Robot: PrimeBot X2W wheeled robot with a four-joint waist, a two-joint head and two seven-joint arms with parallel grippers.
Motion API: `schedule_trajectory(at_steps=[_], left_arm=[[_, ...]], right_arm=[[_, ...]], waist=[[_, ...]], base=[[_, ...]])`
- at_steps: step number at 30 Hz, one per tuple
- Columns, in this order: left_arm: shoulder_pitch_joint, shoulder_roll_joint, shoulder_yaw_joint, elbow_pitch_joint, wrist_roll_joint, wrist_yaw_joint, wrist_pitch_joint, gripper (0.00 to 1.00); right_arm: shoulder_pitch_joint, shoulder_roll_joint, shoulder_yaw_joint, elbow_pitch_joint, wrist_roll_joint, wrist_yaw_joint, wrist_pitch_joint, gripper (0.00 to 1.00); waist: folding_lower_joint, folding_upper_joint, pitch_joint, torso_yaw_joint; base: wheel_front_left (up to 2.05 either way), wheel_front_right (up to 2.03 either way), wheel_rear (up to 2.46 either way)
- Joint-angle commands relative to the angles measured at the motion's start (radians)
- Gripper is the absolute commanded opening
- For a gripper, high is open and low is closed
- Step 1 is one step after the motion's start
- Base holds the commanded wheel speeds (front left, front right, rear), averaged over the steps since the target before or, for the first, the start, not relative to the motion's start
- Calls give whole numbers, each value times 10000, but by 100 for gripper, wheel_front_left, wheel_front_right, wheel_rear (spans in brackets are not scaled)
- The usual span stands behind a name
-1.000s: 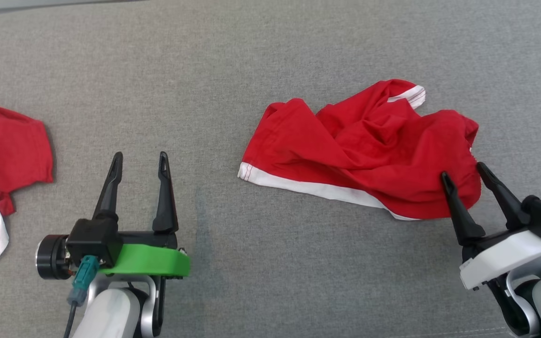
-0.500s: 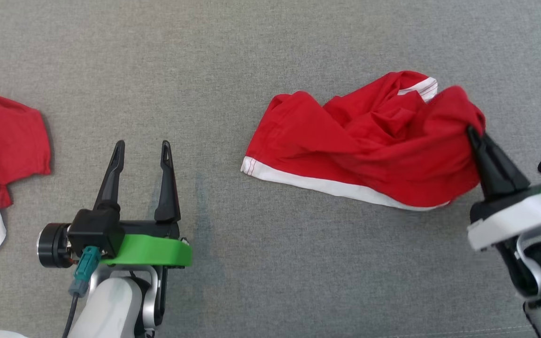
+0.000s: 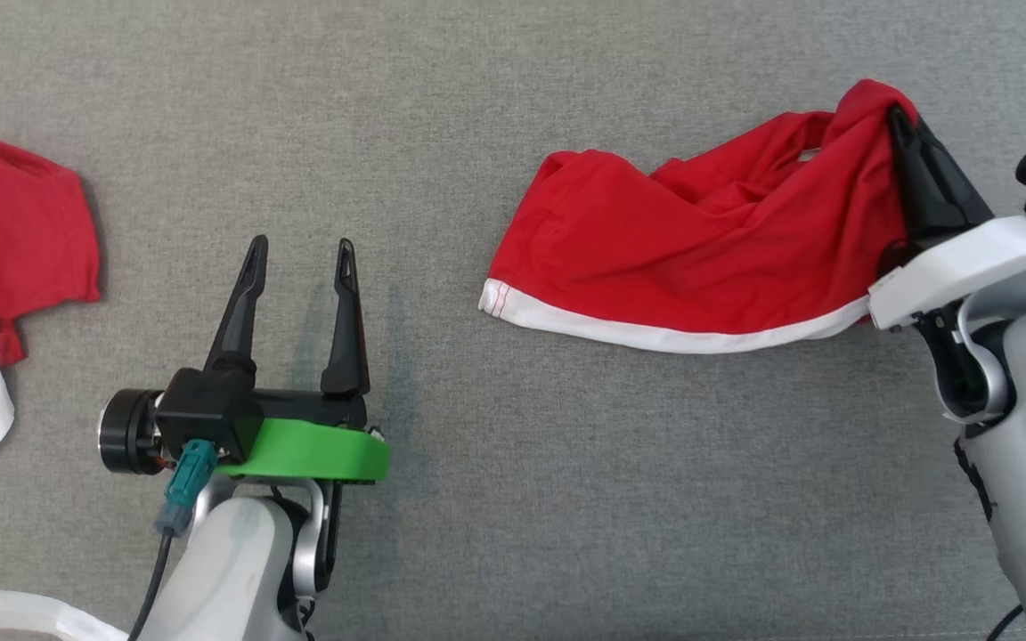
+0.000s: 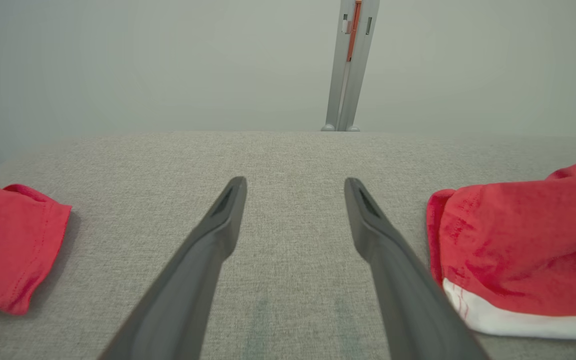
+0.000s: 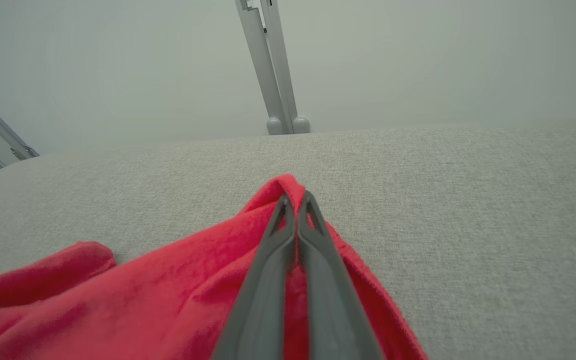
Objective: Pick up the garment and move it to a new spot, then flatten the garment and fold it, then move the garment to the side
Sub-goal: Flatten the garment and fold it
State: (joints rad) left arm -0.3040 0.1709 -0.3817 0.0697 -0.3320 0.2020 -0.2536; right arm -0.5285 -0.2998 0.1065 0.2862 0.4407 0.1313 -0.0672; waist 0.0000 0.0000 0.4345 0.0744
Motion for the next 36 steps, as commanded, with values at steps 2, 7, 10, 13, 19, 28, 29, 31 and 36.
schedule_trajectory(at_steps=[2, 7, 10, 13, 19, 28, 29, 31, 36], left_arm=[[-192, -35, 30, 78, 85, -62, -44, 100], [-166, -75, 85, 216, 87, -58, -87, 100], [-57, -59, 128, 286, 66, -67, -106, 100], [76, -3, 189, 314, 52, -46, -119, 100], [362, 139, 297, 308, 14, 10, -111, 100], [860, 389, 383, 196, -87, 101, -59, 100], [922, 428, 390, 177, -98, 124, -32, 100], [1037, 476, 396, 128, -101, 172, 30, 100], [1214, 572, 372, -73, -125, 241, 150, 100]], right_arm=[[-348, 59, 227, 483, 96, -9, -243, 0], [-401, -164, 789, 848, 18, -11, -959, 100], [19, -454, 929, 574, -95, -11, -1462, 100], [548, -732, 710, 36, -143, -11, -1729, 100], [2236, -928, -216, -1580, -599, -11, -1888, 100], [4495, -131, -874, -3767, -1173, -11, -1336, 100], [4678, -19, -920, -3961, -1217, -11, -1275, 100], [4933, 147, -965, -4230, -1259, -11, -1144, 100], [5239, 342, -1126, -4623, -1325, -11, -957, 100]], waist=[[0, 0, 116, 83], [0, 0, 43, -34], [0, 0, -105, -165], [0, 0, -285, -308], [0, 0, -698, -554], [0, 0, -1215, -724], [0, 0, -1261, -740], [0, 0, -1347, -771], [0, 0, -1409, -812]], base=[[0, 0, 0], [0, 0, 0], [0, 0, 0], [0, 0, 0], [0, 0, 0], [0, 0, 0], [0, 0, 0], [0, 0, 0], [0, 0, 0]])
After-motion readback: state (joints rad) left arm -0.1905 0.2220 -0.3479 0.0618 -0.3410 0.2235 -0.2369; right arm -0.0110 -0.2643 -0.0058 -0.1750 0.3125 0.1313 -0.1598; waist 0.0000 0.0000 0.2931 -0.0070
